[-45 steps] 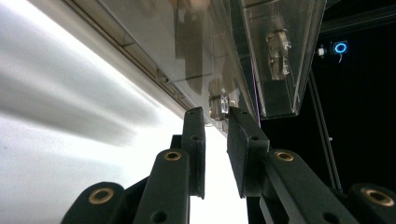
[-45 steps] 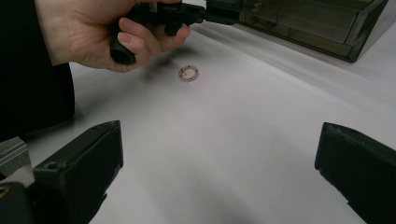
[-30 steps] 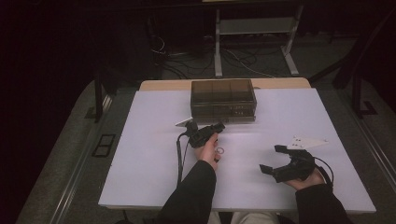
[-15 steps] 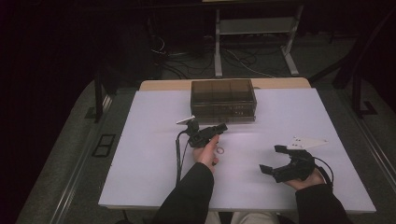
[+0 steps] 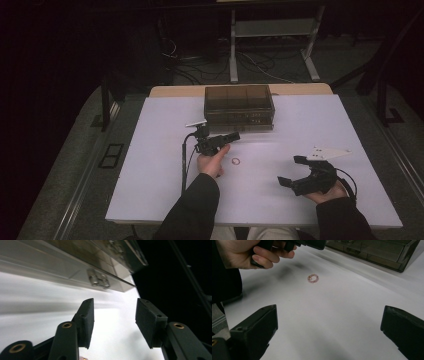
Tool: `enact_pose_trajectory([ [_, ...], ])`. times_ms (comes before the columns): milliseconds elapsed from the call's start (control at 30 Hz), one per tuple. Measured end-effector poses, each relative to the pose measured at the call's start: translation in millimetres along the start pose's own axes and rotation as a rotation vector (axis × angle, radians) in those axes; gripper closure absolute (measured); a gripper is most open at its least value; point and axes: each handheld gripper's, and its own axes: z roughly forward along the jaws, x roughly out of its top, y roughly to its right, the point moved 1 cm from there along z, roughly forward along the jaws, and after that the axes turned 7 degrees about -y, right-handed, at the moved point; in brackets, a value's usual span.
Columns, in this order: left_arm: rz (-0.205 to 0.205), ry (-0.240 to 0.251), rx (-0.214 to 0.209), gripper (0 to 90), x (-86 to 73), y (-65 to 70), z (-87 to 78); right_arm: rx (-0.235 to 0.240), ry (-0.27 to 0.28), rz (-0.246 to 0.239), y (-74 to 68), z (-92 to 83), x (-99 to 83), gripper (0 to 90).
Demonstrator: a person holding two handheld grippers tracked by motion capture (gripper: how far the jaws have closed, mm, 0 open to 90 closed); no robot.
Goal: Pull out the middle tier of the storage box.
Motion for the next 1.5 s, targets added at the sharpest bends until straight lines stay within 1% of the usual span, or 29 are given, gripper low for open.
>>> enact_pose_trajectory([
  [67, 0.023, -0.017, 0.014, 47.0, 0.9, 0.0, -1.0, -0.001, -0.001, -0.001, 0.0, 0.2, -0.1, 0.4],
  [133, 0.075, -0.046, 0.051, 47.0, 3.1, 2.9, -2.0, -0.001, -0.001, 0.0, 0.0, 0.0, -0.1, 0.4],
  [167, 0.102, -0.054, 0.062, 46.9, 4.4, 4.7, -2.7, -0.001, -0.001, 0.001, 0.1, 0.1, 0.0, 0.4],
  [300, 0.18, -0.084, 0.102, 45.5, 9.6, 13.8, -5.7, -0.003, -0.002, 0.0, 0.4, 0.2, -0.1, 0.4],
  [367, 0.21, -0.095, 0.113, 45.1, 12.0, 17.6, -6.6, -0.003, -0.002, 0.001, 0.4, 0.2, 0.0, 0.4],
  [433, 0.232, -0.103, 0.118, 44.8, 14.2, 20.0, -7.8, -0.004, -0.003, 0.001, 0.5, 0.0, 0.0, 0.4],
  [500, 0.254, -0.116, 0.134, 44.8, 16.0, 22.1, -8.4, -0.004, -0.002, 0.0, 0.7, 0.0, 0.0, 0.4],
  [567, 0.288, -0.132, 0.15, 44.8, 17.9, 24.3, -9.0, -0.003, -0.004, 0.003, 0.8, -0.1, 0.0, 0.4],
  [633, 0.312, -0.14, 0.15, 44.6, 19.7, 26.1, -9.7, -0.003, -0.004, 0.001, 1.0, -0.1, -0.1, 0.4],
  [667, 0.316, -0.146, 0.135, 44.5, 21.2, 27.3, -9.9, -0.004, -0.005, 0.001, 1.0, -0.1, -0.1, 0.4],
  [733, 0.334, -0.164, 0.125, 43.5, 23.6, 29.7, -10.2, -0.004, -0.006, 0.001, 1.1, -0.2, -0.2, 0.4],
  [800, 0.369, -0.179, 0.136, 42.7, 27.2, 33.8, -11.4, -0.006, -0.004, 0.0, 1.4, -0.3, -0.3, 0.4],
  [867, 0.38, -0.187, 0.13, 42.3, 30.8, 37.3, -12.1, -0.007, -0.003, 0.001, 1.7, -0.4, -0.3, 0.4],
  [933, 0.406, -0.196, 0.133, 41.7, 34.2, 40.3, -13.2, -0.009, -0.003, 0.004, 1.8, -0.6, -0.3, 0.4],
  [1033, 0.427, -0.208, 0.13, 42.3, 38.7, 44.9, -13.8, -0.011, -0.003, 0.006, 1.8, -0.7, -0.3, 0.4],
  [1067, 0.441, -0.214, 0.131, 42.3, 40.5, 46.7, -13.9, -0.011, -0.003, 0.007, 1.8, -0.8, -0.3, 0.4],
  [1233, 0.469, -0.228, 0.133, 42.3, 47.0, 52.8, -14.0, -0.01, -0.004, 0.009, 2.4, -1.7, -0.4, 0.4],
  [1400, 0.531, -0.275, 0.14, 42.3, 54.6, 59.1, -11.3, -0.011, -0.003, 0.004, 2.9, -1.6, -0.7, 0.4],
  [1500, 0.595, -0.32, 0.158, 42.9, 59.3, 60.9, -10.7, -0.011, -0.004, 0.005, 3.1, -1.7, -0.9, 0.4],
])
